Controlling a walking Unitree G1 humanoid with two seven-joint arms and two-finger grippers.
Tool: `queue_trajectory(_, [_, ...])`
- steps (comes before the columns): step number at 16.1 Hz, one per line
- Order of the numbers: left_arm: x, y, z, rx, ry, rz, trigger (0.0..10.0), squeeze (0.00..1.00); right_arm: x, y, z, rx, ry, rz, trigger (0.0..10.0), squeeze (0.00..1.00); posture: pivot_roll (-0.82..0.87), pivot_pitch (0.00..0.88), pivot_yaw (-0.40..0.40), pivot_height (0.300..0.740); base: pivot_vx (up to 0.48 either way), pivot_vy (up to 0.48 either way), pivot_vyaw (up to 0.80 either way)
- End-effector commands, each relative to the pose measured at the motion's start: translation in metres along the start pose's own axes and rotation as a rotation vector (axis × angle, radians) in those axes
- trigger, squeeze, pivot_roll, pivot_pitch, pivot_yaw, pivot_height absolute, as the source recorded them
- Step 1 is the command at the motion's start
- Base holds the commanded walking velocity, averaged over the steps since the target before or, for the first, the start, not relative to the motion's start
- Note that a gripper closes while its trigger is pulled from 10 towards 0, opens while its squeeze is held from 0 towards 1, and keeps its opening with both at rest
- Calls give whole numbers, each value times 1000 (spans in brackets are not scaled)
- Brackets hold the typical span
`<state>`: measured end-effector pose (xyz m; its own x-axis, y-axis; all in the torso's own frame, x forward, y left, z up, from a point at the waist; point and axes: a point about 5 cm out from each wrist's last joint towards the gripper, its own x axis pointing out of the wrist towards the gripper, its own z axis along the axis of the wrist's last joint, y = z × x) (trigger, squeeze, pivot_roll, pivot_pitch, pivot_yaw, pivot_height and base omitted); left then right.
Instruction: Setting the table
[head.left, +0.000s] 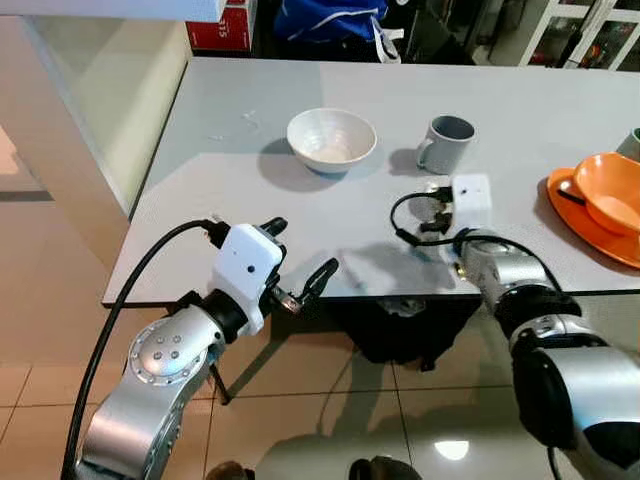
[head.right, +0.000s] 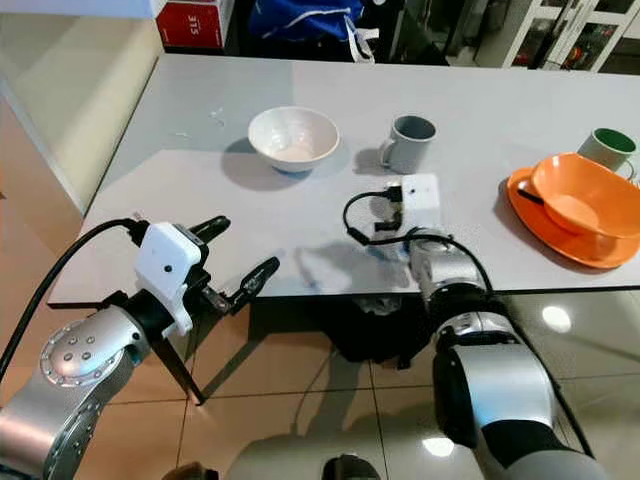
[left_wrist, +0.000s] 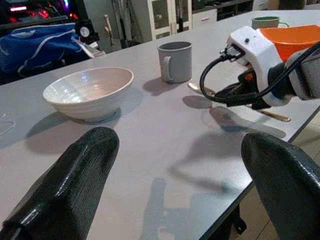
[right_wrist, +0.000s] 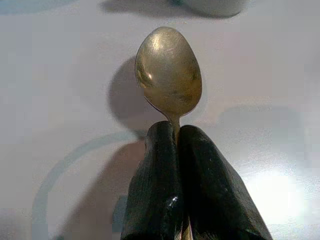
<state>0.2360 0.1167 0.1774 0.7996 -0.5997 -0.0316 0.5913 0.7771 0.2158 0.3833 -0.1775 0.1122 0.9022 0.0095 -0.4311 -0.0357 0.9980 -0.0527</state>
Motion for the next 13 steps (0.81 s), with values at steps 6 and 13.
queue_trajectory(6, [0, -2, 1, -6, 3, -38, 10000, 0, 1, -6, 7, 109, -10, -28, 10000, 0, 42, 124, -49, 740, 0, 0, 0])
queue_trajectory(13, [-4, -13, 3, -54, 10, -139, 10000, 0, 2, 1, 3, 117, 10, -15, 10000, 0, 52, 126, -53, 740, 0, 0, 0])
